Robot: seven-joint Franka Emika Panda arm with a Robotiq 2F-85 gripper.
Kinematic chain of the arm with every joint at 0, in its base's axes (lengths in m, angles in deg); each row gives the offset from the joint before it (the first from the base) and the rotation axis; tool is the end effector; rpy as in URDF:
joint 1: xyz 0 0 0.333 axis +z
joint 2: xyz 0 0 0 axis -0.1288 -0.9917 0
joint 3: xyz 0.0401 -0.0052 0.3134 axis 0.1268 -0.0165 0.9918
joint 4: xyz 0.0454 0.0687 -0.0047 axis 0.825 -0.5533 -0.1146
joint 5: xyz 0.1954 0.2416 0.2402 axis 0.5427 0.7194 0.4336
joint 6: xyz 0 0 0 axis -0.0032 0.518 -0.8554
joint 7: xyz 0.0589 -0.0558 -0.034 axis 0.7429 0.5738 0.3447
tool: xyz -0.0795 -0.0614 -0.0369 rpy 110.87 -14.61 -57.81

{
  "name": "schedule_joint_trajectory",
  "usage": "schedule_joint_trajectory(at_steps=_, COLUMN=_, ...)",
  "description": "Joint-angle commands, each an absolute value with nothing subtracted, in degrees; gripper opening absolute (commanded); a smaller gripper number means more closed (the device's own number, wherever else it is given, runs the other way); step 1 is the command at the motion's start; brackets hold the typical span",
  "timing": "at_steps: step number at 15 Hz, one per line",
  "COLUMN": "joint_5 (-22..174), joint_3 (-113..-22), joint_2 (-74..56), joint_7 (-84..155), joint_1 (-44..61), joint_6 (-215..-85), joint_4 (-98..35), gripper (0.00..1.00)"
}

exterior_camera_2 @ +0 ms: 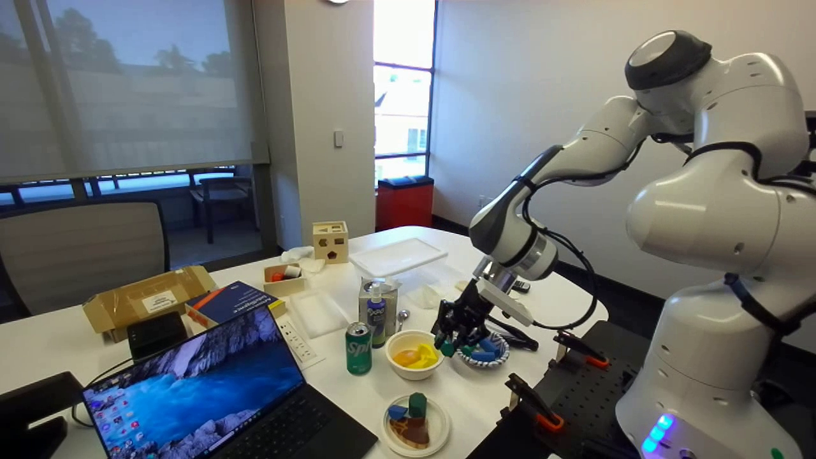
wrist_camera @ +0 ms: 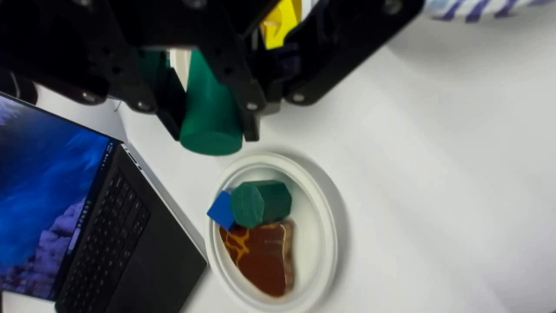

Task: Move the green cylinder from the bowl to the plate

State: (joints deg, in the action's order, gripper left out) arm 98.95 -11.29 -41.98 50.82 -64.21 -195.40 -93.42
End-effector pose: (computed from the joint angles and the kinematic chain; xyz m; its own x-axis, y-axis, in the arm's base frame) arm 0.3647 -0.0381 0.0740 0.8171 -0.5317 -0.2227 -0.5512 -0.6074 -0.5720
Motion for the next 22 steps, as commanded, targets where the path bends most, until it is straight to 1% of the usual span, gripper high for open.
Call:
schedule_joint_trajectory(at_steps=1, joint_5=87.75, joint_3=-13.17, joint_2=-48.97, joint_7=54.39, joint_1=-77.8, joint_6=-186.65, joint_4=-95.99, gripper=0.08)
schedule_joint_trajectory(at_steps=4, joint_5=83.62, joint_3=-13.35, joint_2=-50.22, joint_7=55.1, joint_1=-85.95, joint_6=-171.53, joint_4=-94.49, gripper=0.08)
schedule_joint_trajectory(at_steps=6, joint_5=84.93, joint_3=-12.79, joint_2=-50.59, joint_7=56.21, joint_1=-88.35, joint_6=-161.27, joint_4=-92.45, gripper=0.08)
schedule_joint_trajectory(at_steps=8, joint_5=87.22, joint_3=-12.31, joint_2=-51.11, joint_7=56.97, joint_1=-87.97, joint_6=-150.86, joint_4=-88.49, gripper=0.08)
schedule_joint_trajectory(at_steps=10, joint_5=89.79, joint_3=-11.98, joint_2=-51.09, joint_7=56.93, joint_1=-85.43, joint_6=-140.83, joint_4=-83.94, gripper=0.08)
schedule_joint_trajectory(at_steps=11, joint_5=87.74, joint_3=-11.47, joint_2=-53.13, joint_7=53.93, joint_1=-85.35, joint_6=-135.69, joint_4=-81.0, gripper=0.08)
schedule_joint_trajectory(at_steps=12, joint_5=87.99, joint_3=-11.54, joint_2=-53.77, joint_7=53.36, joint_1=-83.69, joint_6=-130.98, joint_4=-78.2, gripper=0.08)
schedule_joint_trajectory(at_steps=13, joint_5=92.52, joint_3=-13.2, joint_2=-51.6, joint_7=55.99, joint_1=-78.61, joint_6=-125.88, joint_4=-74.92, gripper=0.08)
schedule_joint_trajectory(at_steps=16, joint_5=97.76, joint_3=-17.46, joint_2=-51.94, joint_7=54.86, joint_1=-67.77, joint_6=-114.34, joint_4=-65.99, gripper=0.08)
schedule_joint_trajectory(at_steps=19, joint_5=103.08, joint_3=-23.85, joint_2=-49.53, joint_7=53.44, joint_1=-55.02, joint_6=-105.92, joint_4=-60.07, gripper=0.08)
schedule_joint_trajectory(at_steps=22, joint_5=108.47, joint_3=-31.88, joint_2=-45.53, joint_7=51.21, joint_1=-43.68, joint_6=-100.05, joint_4=-57.27, gripper=0.08)
